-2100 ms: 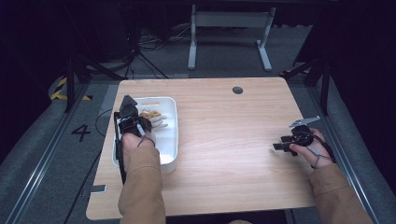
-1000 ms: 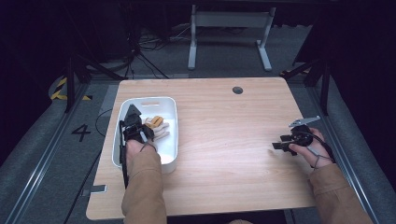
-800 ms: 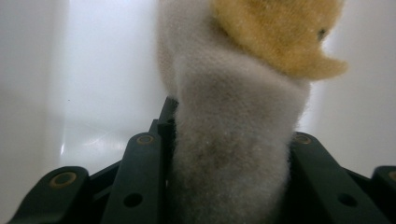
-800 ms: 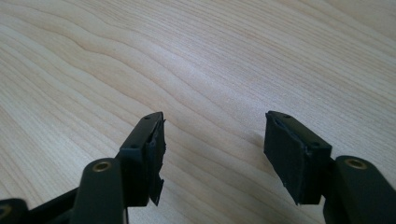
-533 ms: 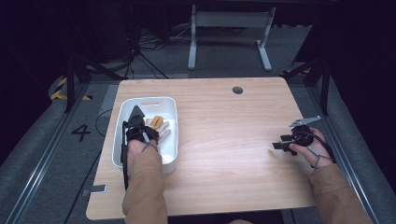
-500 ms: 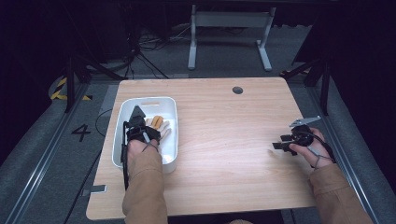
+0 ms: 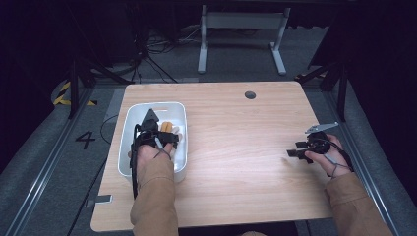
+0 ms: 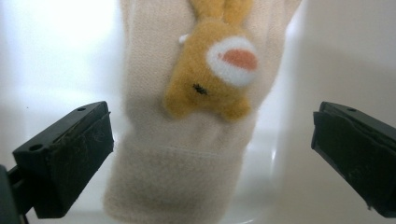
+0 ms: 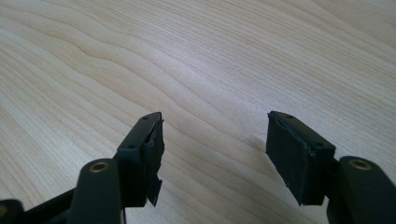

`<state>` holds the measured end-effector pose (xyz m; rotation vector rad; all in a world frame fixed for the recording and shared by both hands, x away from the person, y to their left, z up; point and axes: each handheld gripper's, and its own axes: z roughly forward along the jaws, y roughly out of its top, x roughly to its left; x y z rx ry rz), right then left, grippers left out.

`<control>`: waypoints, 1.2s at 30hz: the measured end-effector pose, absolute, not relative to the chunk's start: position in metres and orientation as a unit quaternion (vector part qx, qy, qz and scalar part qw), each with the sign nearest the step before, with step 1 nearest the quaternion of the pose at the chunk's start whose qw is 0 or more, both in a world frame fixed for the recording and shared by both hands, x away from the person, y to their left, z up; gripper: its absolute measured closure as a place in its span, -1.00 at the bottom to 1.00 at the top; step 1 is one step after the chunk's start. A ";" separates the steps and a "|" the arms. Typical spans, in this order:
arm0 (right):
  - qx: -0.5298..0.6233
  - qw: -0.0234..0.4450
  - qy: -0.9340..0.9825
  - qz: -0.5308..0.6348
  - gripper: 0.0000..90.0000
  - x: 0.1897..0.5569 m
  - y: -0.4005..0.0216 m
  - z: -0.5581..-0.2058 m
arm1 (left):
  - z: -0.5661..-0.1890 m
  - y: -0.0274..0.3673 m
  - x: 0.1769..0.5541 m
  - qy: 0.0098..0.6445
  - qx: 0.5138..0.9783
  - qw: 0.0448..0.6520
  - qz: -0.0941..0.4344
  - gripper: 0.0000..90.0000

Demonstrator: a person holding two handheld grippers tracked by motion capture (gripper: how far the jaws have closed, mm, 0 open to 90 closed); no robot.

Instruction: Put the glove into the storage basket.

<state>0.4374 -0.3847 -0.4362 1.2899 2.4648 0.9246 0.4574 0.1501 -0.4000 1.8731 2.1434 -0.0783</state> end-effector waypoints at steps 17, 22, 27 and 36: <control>0.435 0.110 0.837 0.313 -0.17 0.436 -0.385 -0.436 | -0.362 0.160 0.443 0.708 0.654 0.258 0.069 -1.00; 0.430 0.114 0.837 0.319 -0.17 0.435 -0.384 -0.435 | -0.348 0.156 0.436 0.675 0.668 0.299 0.092 -1.00; 0.425 0.119 0.837 0.322 -0.17 0.433 -0.384 -0.434 | -0.340 0.145 0.431 0.641 0.686 0.330 0.099 -1.00; 0.422 0.121 0.834 0.334 -0.16 0.429 -0.388 -0.431 | -0.328 0.103 0.422 0.549 0.730 0.395 0.102 -1.00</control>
